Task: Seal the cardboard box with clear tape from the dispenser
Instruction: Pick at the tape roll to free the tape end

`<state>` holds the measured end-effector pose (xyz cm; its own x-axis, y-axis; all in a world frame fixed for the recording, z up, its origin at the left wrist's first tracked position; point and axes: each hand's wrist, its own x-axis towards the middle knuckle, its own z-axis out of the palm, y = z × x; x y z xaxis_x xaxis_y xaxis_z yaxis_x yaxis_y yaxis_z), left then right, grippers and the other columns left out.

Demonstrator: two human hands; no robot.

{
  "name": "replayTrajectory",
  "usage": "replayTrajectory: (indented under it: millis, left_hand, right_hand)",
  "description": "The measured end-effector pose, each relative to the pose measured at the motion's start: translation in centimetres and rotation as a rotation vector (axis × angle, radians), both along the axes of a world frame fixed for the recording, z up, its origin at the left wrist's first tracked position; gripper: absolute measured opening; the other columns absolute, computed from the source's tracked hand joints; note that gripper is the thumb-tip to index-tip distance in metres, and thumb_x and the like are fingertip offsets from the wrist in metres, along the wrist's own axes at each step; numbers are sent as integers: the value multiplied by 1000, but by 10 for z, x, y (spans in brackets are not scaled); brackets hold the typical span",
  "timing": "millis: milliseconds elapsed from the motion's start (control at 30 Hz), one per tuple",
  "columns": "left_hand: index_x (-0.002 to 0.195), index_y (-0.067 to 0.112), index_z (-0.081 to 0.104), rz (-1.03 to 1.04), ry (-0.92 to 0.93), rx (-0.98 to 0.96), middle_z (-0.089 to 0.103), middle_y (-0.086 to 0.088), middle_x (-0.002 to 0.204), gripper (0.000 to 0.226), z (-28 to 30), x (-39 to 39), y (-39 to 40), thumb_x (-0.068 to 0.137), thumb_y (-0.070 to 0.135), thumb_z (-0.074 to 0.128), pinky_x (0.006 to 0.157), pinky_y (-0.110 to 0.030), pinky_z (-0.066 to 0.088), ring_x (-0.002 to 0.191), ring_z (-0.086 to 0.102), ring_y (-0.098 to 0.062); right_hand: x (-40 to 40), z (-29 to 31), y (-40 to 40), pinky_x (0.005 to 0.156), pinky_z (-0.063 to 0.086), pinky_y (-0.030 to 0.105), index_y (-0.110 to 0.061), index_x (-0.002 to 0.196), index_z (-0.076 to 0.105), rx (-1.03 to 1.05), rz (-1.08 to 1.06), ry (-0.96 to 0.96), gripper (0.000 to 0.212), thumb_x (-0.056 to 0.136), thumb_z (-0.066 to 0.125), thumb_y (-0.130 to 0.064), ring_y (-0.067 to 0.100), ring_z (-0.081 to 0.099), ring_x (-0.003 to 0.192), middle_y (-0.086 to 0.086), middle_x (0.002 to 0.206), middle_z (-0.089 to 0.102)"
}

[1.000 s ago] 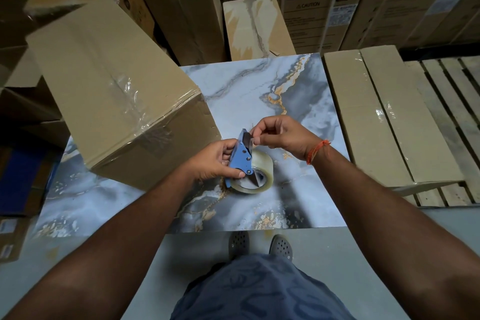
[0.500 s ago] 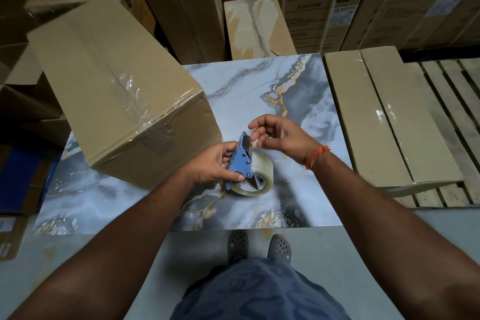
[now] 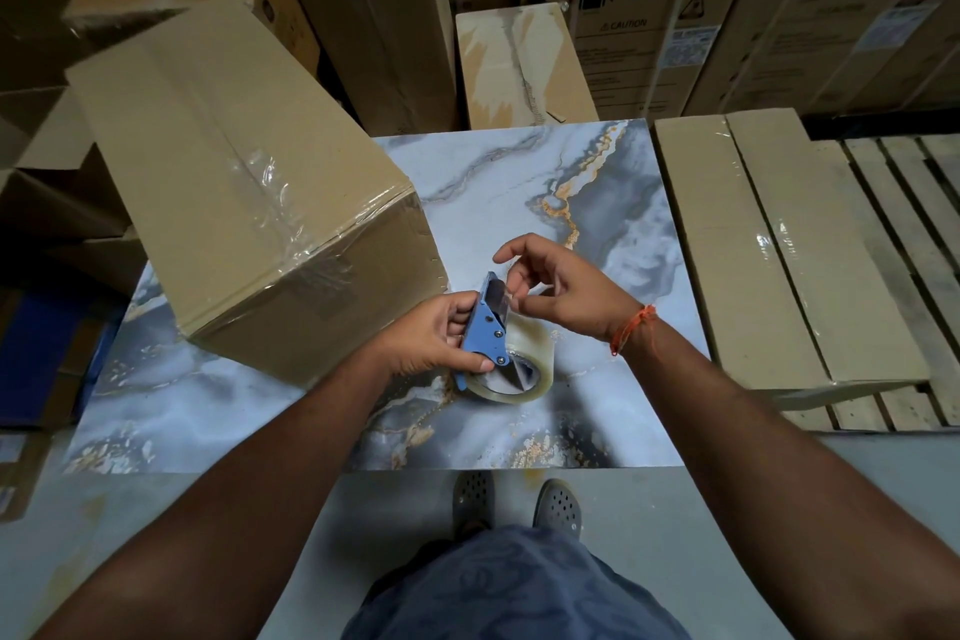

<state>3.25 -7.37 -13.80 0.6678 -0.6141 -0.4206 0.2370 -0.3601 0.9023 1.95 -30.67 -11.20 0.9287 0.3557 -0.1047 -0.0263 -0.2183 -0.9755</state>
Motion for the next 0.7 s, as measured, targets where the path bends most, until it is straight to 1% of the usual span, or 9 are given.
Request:
replayTrajectory:
  millis: [67,167,333,500,600,700]
  left_hand:
    - [113,16,64,14,-2,0,75,12,92,54,1,-1,-1,74,-18,79,83,-19,57,90,71,-3]
    - [108,18,64,22,-8,-9,75,14,87,54,4,-1,-1,73,-21,77,80,-17,56,86,70,-1]
    - [113,12,65,45,3,-40,74,10,90,53,9,0,1,73,-21,78,81,-19,57,89,70,-5]
    - [124,4,61,40,9,-44,75,9,93,60,11,2,0,72,-20,79,81,-18,56,92,71,-4]
    - [121,8,63,29,3,-38,74,9,93,59,12,2,-2,72,-21,79,81,-18,56,91,71,-4]
    - [118,10,63,27,4,-37,75,8,95,57,12,2,-3,72,-20,79,82,-19,57,93,71,-6]
  right_hand:
    - [-1,-1,2,80,50,36,-13,124,59,-3,-3,23,44,81,64,-2,13,58,86,5,98,63]
    - [-1,-1,4,78,49,38,-9,123,60,26,-28,33,42,81,63,-3,15,58,88,6,100,64]
    - [2,1,1,73,47,42,-12,125,58,56,-76,10,44,85,67,2,17,61,88,6,100,71]
    - [6,2,1,75,47,43,-10,126,56,110,-89,46,47,84,74,0,21,61,84,8,95,72]
    - [8,1,1,79,52,39,-8,126,56,134,-95,80,49,83,76,4,25,61,81,12,92,72]
    - [10,-1,0,82,54,39,-6,126,56,142,-101,78,49,83,76,5,27,63,83,14,90,72]
